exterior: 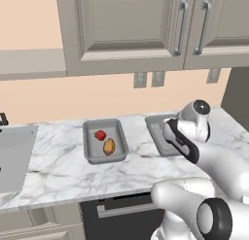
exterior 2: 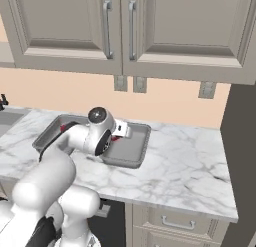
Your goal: Place one bell pepper and one chicken drumstick in each tupperware on the nearby counter, to pack two identical lunches.
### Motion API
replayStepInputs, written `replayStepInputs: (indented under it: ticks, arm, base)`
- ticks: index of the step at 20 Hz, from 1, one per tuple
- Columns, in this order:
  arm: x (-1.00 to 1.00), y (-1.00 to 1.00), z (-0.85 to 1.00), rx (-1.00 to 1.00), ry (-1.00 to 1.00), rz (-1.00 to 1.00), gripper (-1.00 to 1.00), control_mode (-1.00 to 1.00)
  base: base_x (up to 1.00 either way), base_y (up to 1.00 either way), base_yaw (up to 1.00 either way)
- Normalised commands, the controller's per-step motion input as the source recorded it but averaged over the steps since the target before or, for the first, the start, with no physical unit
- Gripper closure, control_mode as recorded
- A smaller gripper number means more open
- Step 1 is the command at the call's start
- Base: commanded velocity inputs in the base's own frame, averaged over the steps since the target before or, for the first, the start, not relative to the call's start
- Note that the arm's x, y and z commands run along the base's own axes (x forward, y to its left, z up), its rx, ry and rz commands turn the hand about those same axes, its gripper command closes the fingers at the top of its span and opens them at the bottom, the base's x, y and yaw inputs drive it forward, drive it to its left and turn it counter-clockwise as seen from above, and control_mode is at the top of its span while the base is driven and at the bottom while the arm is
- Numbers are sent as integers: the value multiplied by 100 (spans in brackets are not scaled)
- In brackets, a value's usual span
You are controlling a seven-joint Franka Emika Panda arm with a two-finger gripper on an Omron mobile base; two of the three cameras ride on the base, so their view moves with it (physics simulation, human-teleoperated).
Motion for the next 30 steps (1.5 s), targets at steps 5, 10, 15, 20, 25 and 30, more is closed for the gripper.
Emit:
replayStepInputs:
  ticks: [5, 10, 15, 20, 25, 30]
  arm:
    - [51, -14, -24, 3, 5, 1, 100, -100]
    - [56, -2, -33, 1, 7, 1, 100, -100]
    - [37, -22, -30, 1, 7, 0, 100, -100]
    - [47, -8, -28, 0, 5, 0, 100, -100]
    - [43, -1, -32, 0, 3, 0, 100, -100]
    - [19, -8, -39, 0, 5, 0, -100, -100]
  base:
    - [0, 0, 0]
    - [0, 0, 0]
    - [0, 0, 0]
    - [0, 0, 0]
    - [0, 0, 0]
    - [0, 0, 0]
